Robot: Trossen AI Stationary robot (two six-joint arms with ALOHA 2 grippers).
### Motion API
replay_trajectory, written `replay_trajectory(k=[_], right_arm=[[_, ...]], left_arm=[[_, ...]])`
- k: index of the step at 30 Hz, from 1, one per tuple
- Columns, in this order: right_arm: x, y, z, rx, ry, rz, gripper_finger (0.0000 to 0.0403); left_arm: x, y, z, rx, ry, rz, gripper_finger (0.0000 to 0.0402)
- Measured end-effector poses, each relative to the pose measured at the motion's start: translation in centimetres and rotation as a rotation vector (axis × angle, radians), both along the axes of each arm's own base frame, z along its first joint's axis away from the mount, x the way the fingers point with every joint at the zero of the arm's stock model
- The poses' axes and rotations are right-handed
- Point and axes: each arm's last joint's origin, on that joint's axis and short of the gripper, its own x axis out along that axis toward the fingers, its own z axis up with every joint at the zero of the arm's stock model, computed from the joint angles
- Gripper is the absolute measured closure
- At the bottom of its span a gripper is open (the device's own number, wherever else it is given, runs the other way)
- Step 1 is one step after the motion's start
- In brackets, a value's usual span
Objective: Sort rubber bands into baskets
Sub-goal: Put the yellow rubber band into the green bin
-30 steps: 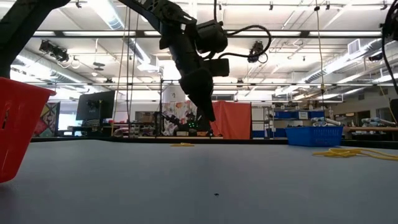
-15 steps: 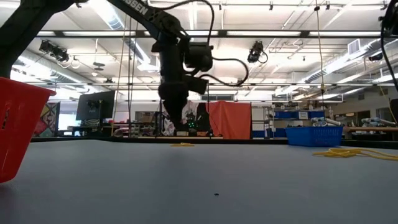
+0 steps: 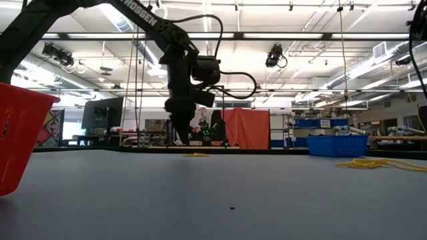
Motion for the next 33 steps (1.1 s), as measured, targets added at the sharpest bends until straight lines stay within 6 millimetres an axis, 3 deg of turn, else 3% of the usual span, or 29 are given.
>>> replay_trajectory(k=[7, 15, 19, 24, 33], right_arm=[[1.6, -1.1, 0.4, -0.222, -0.326, -0.141, 0.0300], [2.9, -2.0, 0.5, -0.359, -0.399, -0.161, 0.0301], [3.5, -2.5, 0.5, -0.399, -0.406, -0.179, 0.0302], [4.3, -2.8, 0.8, -0.411, -0.433, -0.186, 0.0302], [5.5, -2.3, 1.9, -0.403, -0.565, -0.137, 0.0303]], left_arm=[[-0.8, 1.5, -2.6, 0.047, -0.082, 0.015, 0.0289], [-1.7, 2.1, -4.3, 0.053, -0.130, 0.048, 0.0291], [-2.0, 1.9, -4.6, 0.037, -0.121, 0.050, 0.0319], [-2.0, 1.8, -4.7, -0.010, -0.129, 0.068, 0.0392], [-1.6, 1.9, -3.6, -0.032, -0.098, 0.088, 0.0397]])
